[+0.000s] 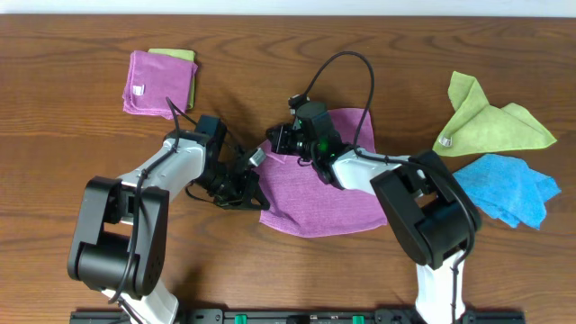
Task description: Fold the cloth
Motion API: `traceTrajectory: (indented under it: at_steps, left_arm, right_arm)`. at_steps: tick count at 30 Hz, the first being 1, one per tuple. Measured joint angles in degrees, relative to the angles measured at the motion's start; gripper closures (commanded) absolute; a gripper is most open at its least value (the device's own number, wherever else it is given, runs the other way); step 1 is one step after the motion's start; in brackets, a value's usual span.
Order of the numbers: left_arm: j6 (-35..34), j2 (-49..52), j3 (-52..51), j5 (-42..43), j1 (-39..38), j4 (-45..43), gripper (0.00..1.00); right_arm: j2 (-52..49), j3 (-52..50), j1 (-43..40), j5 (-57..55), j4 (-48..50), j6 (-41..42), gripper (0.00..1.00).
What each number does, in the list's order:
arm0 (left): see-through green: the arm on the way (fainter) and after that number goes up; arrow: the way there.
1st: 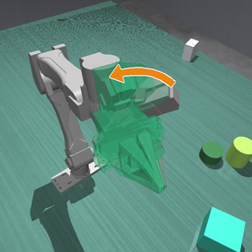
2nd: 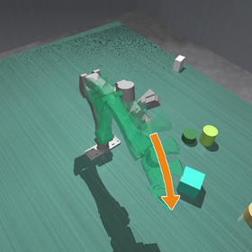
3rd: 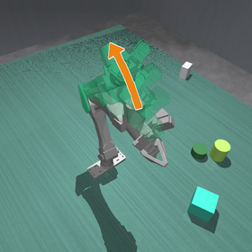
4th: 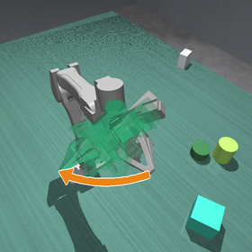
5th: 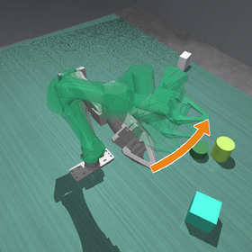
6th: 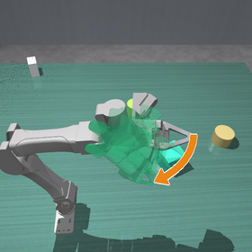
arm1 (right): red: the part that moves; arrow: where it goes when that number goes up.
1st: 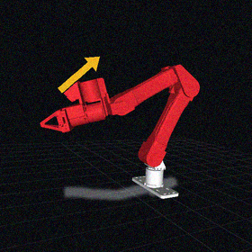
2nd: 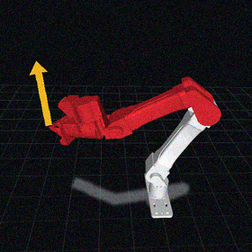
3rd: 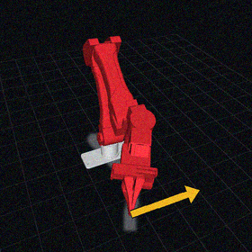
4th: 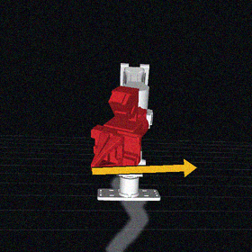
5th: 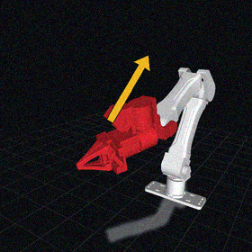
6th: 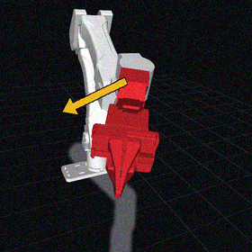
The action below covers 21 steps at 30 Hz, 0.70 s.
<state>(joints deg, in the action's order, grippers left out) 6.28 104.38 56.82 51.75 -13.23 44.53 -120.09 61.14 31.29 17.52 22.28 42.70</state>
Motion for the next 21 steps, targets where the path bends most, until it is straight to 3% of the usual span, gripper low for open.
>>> traceTrajectory:
  at_steps: [2,4,13,21]
  left_arm:
    - [0.00,0.00,0.00,0.20,0.00,-0.02,0.94]
    - [0.00,0.00,0.00,0.39,0.00,-0.04,0.94]
    - [0.00,0.00,0.00,0.39,0.00,-0.37,0.94]
    - [0.00,0.00,0.00,0.42,0.00,-1.05,0.94]
  right_arm:
    - [1.20,0.17,-1.16,0.20,-1.84,-1.05,0.51]
    - [3.85,0.44,-3.67,0.37,-5.03,-2.34,0.48]
    - [12.70,1.49,-7.48,0.74,-26.43,-5.01,0.49]
    - [9.22,1.49,-3.17,1.68,-27.06,-5.01,0.51]
